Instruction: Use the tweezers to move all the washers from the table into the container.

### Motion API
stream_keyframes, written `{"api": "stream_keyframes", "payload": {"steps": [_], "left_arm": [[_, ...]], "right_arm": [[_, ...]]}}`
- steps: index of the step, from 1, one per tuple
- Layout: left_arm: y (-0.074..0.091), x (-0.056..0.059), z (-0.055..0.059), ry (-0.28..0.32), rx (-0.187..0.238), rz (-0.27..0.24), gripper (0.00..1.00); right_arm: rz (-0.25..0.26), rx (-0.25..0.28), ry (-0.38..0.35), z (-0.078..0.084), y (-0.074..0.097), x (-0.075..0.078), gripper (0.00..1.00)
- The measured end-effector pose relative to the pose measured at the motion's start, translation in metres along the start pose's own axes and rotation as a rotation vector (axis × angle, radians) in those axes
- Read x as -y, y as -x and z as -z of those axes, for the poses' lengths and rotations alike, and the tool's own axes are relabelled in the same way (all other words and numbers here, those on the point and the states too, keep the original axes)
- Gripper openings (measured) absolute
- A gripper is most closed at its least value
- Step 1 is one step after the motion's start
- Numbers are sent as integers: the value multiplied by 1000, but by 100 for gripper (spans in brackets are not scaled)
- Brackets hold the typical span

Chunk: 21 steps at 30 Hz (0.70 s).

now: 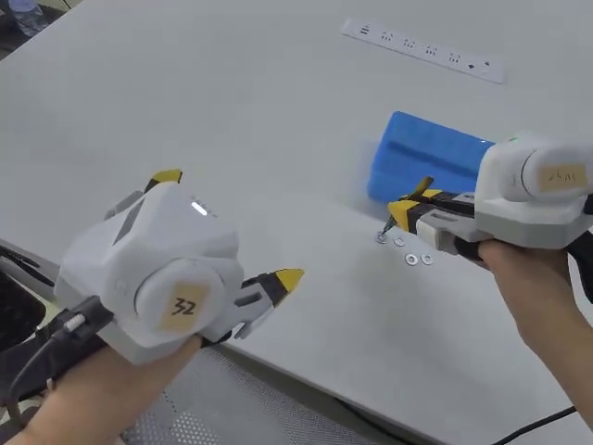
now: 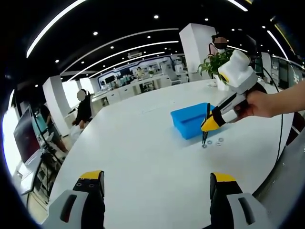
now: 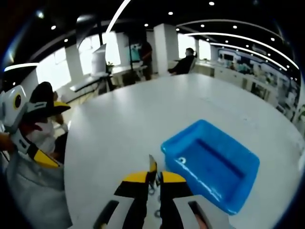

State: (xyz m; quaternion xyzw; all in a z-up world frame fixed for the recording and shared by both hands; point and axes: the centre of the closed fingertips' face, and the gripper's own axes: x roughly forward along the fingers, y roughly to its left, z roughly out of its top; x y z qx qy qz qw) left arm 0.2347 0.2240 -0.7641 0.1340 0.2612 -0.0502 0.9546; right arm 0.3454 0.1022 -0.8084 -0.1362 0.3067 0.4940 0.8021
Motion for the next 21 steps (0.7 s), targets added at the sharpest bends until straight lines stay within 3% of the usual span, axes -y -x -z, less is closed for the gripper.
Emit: {"api": "stream_keyframes", "payload": {"steps": [16,21], "left_arm": [[0,1,1,-6,-7,1,93],[0,0,1,-7,-9,-1,93]], "right_arm": [[2,-16,-4,-2,-2,1,4],[0,5,-10,-9,4,3,4]]}}
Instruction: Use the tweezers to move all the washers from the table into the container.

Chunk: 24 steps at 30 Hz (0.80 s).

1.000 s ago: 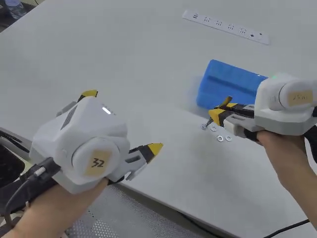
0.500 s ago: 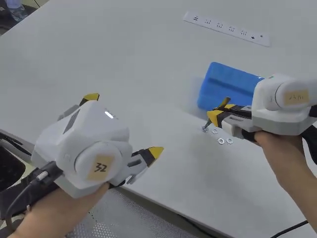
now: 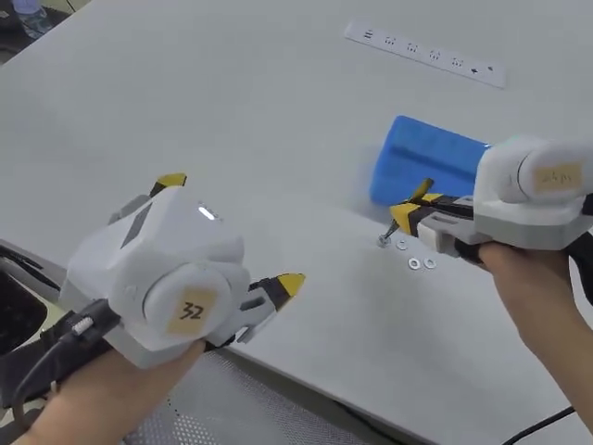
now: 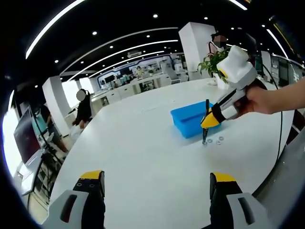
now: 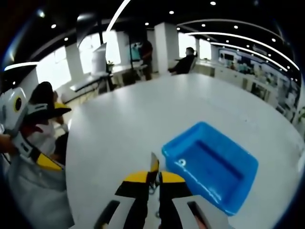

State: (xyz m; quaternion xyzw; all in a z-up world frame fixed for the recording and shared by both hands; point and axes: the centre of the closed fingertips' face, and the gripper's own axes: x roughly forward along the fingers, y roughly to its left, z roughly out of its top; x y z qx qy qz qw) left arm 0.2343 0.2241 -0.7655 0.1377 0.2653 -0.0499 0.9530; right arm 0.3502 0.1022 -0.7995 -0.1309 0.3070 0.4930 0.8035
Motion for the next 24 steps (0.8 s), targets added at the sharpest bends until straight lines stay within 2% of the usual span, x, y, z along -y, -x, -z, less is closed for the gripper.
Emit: {"api": "stream_keyframes", "payload": {"steps": [3,10,12,16,20,24], "left_arm": [[1,-1,-4,9,22,-5,93],[1,0,-2,8,12,4,94],[1,0,-2,10,13,6,94],[1,1,-2,10,12,9,94],[1,0,-2,14,13,8,94],[1,1,-2,12,13,11,94]], "right_arm": [[-15,23,-10,-10,6,-3,4],[-10,83,19,-36,23,2,4],[-5,88,25,-40,25,4,4],[16,105,28,-46,27,12,4],[50,144,8,-56,31,24,4],[100,168,-22,-61,29,39,4]]}}
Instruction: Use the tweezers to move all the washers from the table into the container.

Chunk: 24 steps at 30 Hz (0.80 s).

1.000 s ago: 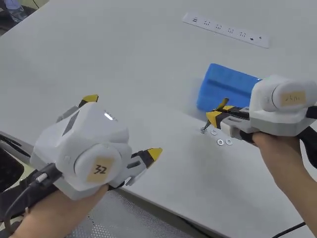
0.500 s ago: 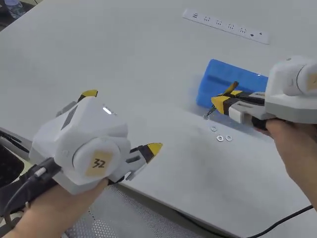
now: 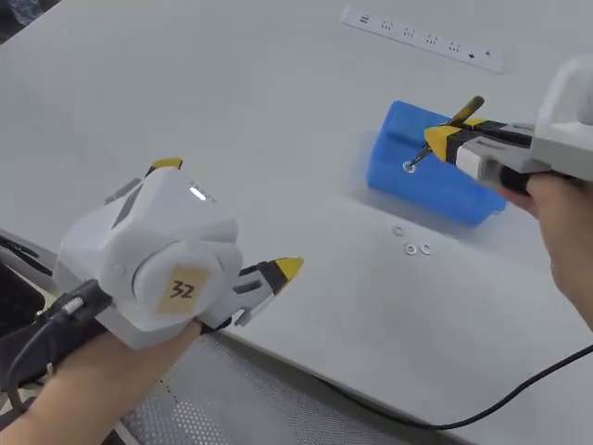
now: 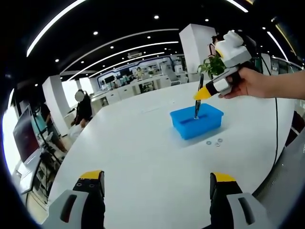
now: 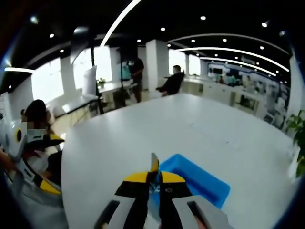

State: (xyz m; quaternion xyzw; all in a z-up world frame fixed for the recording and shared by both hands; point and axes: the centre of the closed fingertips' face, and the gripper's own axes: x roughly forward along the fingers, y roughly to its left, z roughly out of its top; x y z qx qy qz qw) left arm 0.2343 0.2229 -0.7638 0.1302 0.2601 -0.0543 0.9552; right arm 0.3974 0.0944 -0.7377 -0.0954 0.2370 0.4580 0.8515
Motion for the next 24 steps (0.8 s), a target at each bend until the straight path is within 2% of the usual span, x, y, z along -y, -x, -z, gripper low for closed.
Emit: {"api": "stream_keyframes", "payload": {"steps": [2,6,9,13,16,20,24], "left_arm": [[0,1,0,-2,-1,3,94],[0,1,1,-5,-3,7,93],[-1,2,1,-8,-9,8,93],[0,3,0,-4,-3,15,94],[1,3,-2,9,10,16,94],[0,3,-1,10,1,16,94],[-1,3,1,5,-6,17,93]], "right_arm": [[-5,13,-63,0,-6,4,4],[18,5,-79,8,-15,12,4],[31,-24,-74,19,-20,14,4],[95,-60,-4,29,-26,23,4],[84,-71,-26,36,-34,22,4],[75,-74,-42,39,-41,17,4],[82,-69,-43,42,-46,21,4]]}}
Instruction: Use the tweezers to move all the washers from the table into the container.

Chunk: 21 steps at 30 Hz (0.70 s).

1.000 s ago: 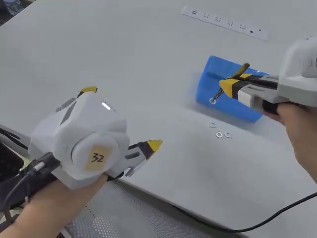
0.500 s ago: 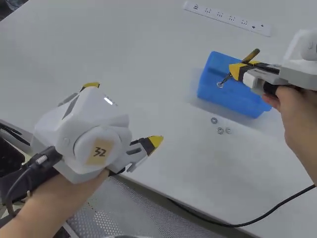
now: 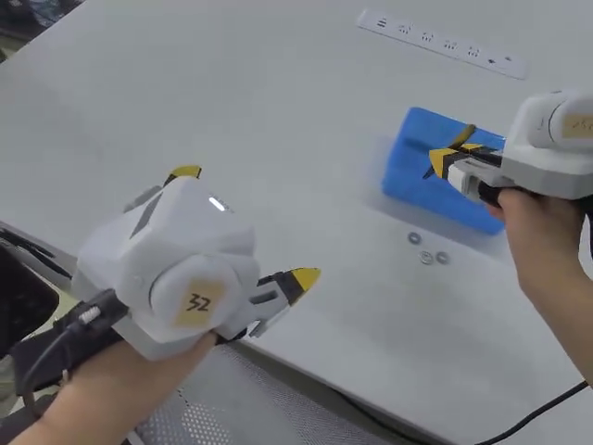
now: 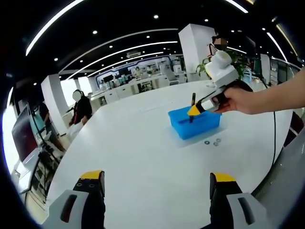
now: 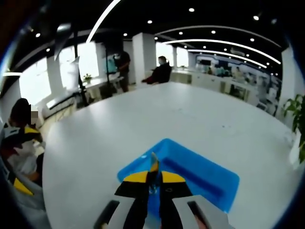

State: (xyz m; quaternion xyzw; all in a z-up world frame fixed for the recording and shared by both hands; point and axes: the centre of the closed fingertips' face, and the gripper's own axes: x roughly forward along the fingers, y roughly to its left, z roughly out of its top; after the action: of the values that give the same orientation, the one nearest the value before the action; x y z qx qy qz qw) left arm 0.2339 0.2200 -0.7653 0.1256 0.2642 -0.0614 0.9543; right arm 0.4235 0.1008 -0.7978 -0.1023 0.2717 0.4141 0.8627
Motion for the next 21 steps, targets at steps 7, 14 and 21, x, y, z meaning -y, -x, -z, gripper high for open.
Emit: {"api": "stream_keyframes", "payload": {"steps": [7,14,21], "left_arm": [[-1,0,1,5,-5,4,92],[-1,0,1,2,-6,1,92],[-2,1,3,-3,-13,0,92]], "right_arm": [[24,-3,56,5,-4,6,4],[32,-2,65,8,0,5,4],[23,-14,3,6,2,5,5]]}}
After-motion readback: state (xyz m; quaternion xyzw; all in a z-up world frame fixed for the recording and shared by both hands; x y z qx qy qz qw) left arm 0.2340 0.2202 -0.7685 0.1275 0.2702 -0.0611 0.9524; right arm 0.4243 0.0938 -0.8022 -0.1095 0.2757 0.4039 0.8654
